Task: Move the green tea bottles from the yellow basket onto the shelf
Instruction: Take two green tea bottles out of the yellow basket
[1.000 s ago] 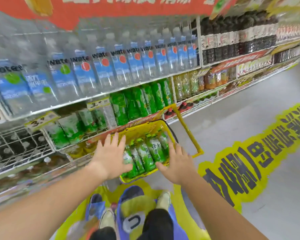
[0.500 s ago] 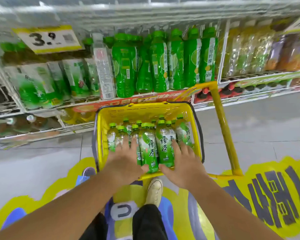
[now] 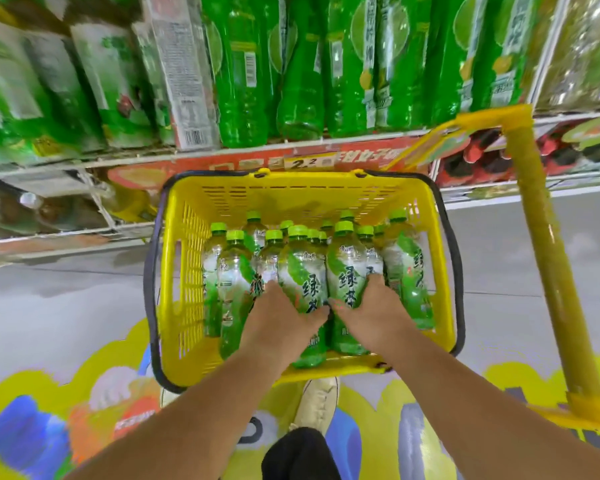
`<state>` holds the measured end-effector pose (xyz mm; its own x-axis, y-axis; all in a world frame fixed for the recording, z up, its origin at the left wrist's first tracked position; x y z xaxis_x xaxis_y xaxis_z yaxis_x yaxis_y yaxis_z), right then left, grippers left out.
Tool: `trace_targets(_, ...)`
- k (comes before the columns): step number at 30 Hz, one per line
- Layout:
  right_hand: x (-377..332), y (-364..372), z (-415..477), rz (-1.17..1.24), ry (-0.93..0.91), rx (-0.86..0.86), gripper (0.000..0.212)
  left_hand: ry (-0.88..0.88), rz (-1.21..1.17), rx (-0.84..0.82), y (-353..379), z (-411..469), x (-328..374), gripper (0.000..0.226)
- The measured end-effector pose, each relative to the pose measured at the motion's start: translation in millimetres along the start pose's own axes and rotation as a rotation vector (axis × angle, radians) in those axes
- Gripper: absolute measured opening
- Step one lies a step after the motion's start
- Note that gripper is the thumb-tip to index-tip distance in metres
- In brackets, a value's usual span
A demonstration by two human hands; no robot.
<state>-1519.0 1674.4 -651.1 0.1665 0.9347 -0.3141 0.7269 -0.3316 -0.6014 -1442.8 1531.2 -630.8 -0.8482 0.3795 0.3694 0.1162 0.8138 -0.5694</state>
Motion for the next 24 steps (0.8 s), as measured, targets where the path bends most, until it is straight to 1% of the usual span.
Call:
trace_targets(3,1,-2,7,0.052,0.016,0.027,0.065,-0.021,-0.050,0.029,2,8,2,0.057)
trace_targets(6,-2,-7,7,0.096,0.050,0.016,0.050,-0.016,-0.072,0.000,0,12,3,0.053)
trace_targets(8,-5,-12,-1,0.091,0.035,0.023,0.045,0.004,-0.049,-0.019,-7,9,3,0.050)
trace_targets(11,-14,-26,-22,0.078,-0.011,0.062,0.048,0.032,-0.051,-0.010,-27,-2,3,0.048)
trace_targets(12,-16,-32,-31,0.081,-0.026,0.082,0.047,0.054,-0.062,0.005,-37,-7,5,0.050)
trace_targets(15,-28,-54,-63,0.134,-0.069,0.160,0.046,0.114,0.010,0.025,-72,-32,18,0.059)
trace_targets(16,-33,-62,-77,0.162,-0.074,0.177,0.047,0.136,0.021,0.035,-85,-45,24,0.060)
trace_targets(18,-46,-84,-107,0.188,-0.097,0.209,0.046,0.184,0.011,0.063,-114,-72,40,0.055)
trace_targets(21,-73,-118,-160,0.150,-0.110,0.229,0.051,0.205,0.018,0.116,-162,-124,57,0.046)
trace_targets(23,-90,-140,-195,0.140,-0.134,0.271,0.056,0.249,0.024,0.162,-191,-154,68,0.050)
trace_targets(24,-99,-151,-213,0.128,-0.140,0.294,0.055,0.269,0.031,0.180,-206,-170,72,0.053)
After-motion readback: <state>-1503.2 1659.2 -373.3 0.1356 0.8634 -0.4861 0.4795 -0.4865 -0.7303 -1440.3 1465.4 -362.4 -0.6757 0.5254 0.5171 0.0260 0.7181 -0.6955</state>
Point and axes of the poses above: each hand's wrist, its own z-axis towards the middle knuckle, its own y-axis out of the palm, x = y × z, the point moved 2 cm from there along z, towards the middle knuckle, and after that the axes turned 1 degree about x, right-handed, at the moved point
